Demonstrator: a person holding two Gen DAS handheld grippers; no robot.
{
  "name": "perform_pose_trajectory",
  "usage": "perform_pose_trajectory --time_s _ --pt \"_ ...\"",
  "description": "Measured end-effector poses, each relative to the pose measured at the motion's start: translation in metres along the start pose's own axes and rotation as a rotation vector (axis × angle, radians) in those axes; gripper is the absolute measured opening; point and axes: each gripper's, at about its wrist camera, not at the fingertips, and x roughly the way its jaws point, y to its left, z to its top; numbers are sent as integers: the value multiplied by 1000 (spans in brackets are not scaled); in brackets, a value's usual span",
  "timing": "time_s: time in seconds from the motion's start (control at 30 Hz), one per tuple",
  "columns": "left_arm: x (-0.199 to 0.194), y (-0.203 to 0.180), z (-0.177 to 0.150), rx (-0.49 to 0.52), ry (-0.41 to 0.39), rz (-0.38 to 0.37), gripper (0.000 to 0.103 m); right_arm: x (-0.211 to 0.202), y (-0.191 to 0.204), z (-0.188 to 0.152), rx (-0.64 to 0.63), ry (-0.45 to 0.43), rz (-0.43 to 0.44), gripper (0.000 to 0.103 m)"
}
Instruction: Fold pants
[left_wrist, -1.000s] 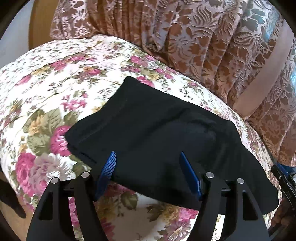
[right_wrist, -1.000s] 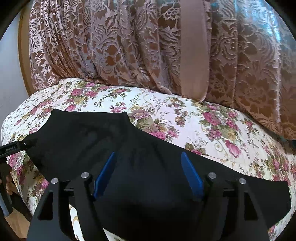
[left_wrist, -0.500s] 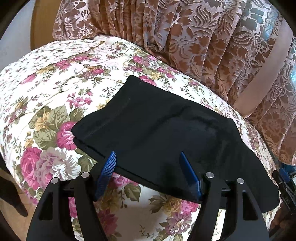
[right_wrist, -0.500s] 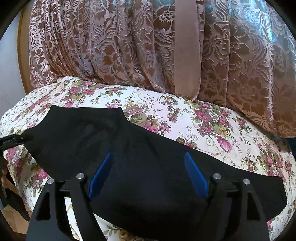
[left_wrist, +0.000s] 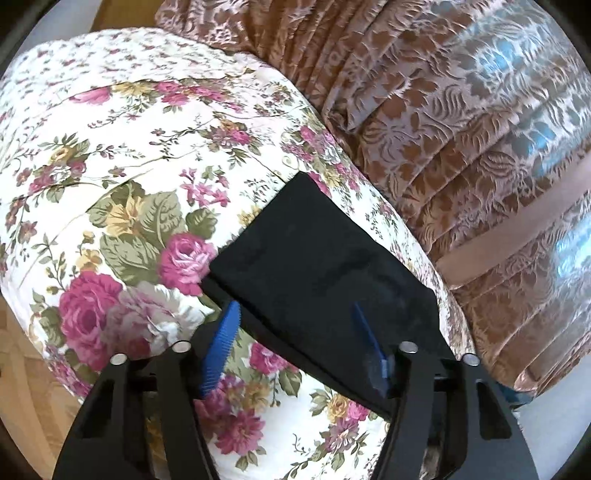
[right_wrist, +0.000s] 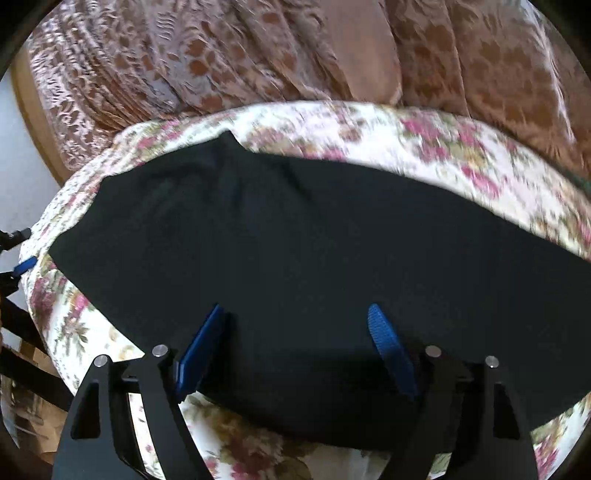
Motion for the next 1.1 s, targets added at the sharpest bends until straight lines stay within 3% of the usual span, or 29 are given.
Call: perform_pose_trajectory --time_s 0.23,0.33,0.4,0.43,0.57,0.7,0.83,0.87,0.9,0.93,0.97,1.1 --pt "24 9 14 -19 26 56 59 3 3 -2 -11 1 -18 82" --pt "38 18 17 -44 62 93 45 4 2 0 -15 3 -20 82" --pt "42 22 17 -42 62 125 24 5 2 0 -18 4 -22 83" --pt "42 24 17 -37 52 136 8 5 2 0 -18 5 -22 83" --pt "27 14 12 46 -7 160 5 6 1 0 -23 6 -25 83" --pt "45 18 6 110 29 259 5 8 2 1 -25 8 -29 85" --pt "50 11 0 191 26 345 12 10 0 -1 -26 3 -25 85" --pt "47 6 -2 217 14 368 18 10 0 -1 -24 3 -23 86" --pt "43 1 -3 240 -7 422 28 11 -1 0 -21 2 -21 87" --pt "39 -3 -3 254 -34 474 56 11 -1 0 -19 2 -20 87" --pt "31 -8 -4 267 -82 505 63 11 -1 0 -18 1 -20 87" --pt "10 -39 -13 340 -203 456 63 11 -1 0 -19 -6 -19 87"
